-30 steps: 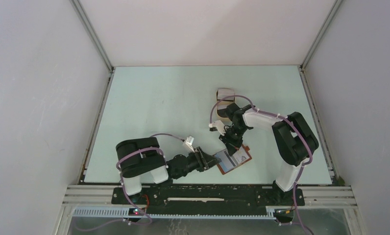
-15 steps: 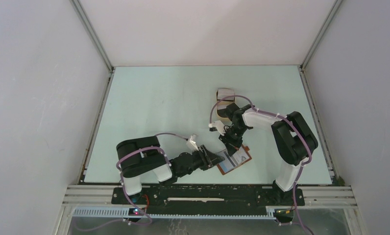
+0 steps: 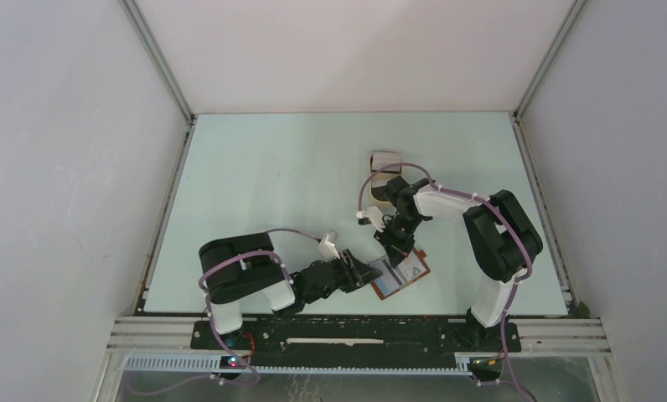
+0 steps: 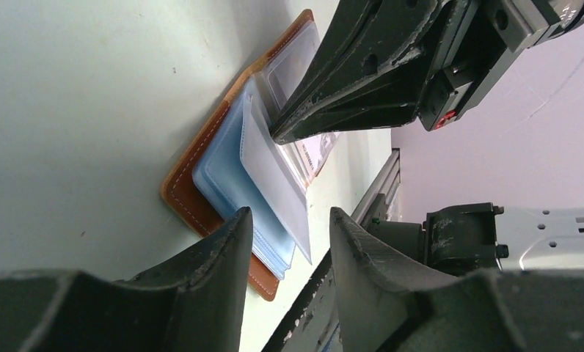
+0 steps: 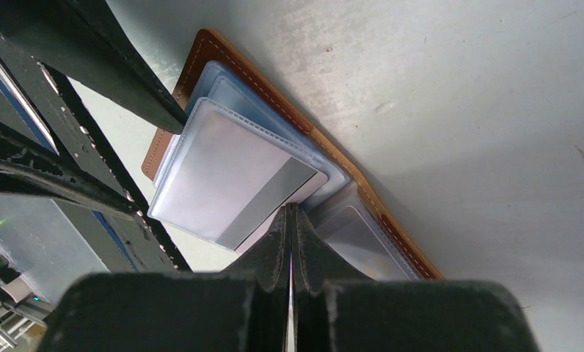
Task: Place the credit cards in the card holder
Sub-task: Turn over the card slot in the card holder.
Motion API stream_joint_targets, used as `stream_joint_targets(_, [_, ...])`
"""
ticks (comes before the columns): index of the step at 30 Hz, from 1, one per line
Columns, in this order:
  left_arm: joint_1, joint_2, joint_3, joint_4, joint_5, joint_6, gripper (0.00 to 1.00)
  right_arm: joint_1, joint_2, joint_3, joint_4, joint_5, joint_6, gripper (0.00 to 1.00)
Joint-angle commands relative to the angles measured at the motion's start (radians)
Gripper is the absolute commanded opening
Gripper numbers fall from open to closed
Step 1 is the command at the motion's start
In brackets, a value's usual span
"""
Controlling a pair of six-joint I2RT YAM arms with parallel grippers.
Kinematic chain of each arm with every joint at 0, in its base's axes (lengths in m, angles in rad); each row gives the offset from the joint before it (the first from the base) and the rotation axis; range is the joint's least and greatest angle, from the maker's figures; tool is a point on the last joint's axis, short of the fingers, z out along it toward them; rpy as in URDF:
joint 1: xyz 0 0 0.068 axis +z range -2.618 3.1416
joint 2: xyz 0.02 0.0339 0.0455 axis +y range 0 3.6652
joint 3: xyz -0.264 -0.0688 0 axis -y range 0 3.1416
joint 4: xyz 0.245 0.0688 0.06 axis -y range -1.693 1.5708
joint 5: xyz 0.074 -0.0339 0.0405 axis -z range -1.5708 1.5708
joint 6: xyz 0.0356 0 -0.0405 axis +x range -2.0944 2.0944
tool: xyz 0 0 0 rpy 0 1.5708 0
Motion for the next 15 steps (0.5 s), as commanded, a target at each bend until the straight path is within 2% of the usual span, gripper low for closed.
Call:
stream_joint_targets(1, [0.009, 0.003, 0.031, 0.008, -0.014, -0.011, 0.48, 0.013, 0.018, 0.016, -0.011, -0.003, -0.004, 0.00])
stream_joint_targets(10, [0.016, 0.032, 0.065, -0.005, 0.004, -0.014, 0.47, 0.013, 0.013, 0.016, -0.014, -0.006, -0.005, 0.00])
stream_joint_targets(15, [0.023, 0.047, 0.081, -0.007, 0.013, -0.013, 0.41, 0.013, 0.003, 0.016, -0.014, -0.012, -0.004, 0.01])
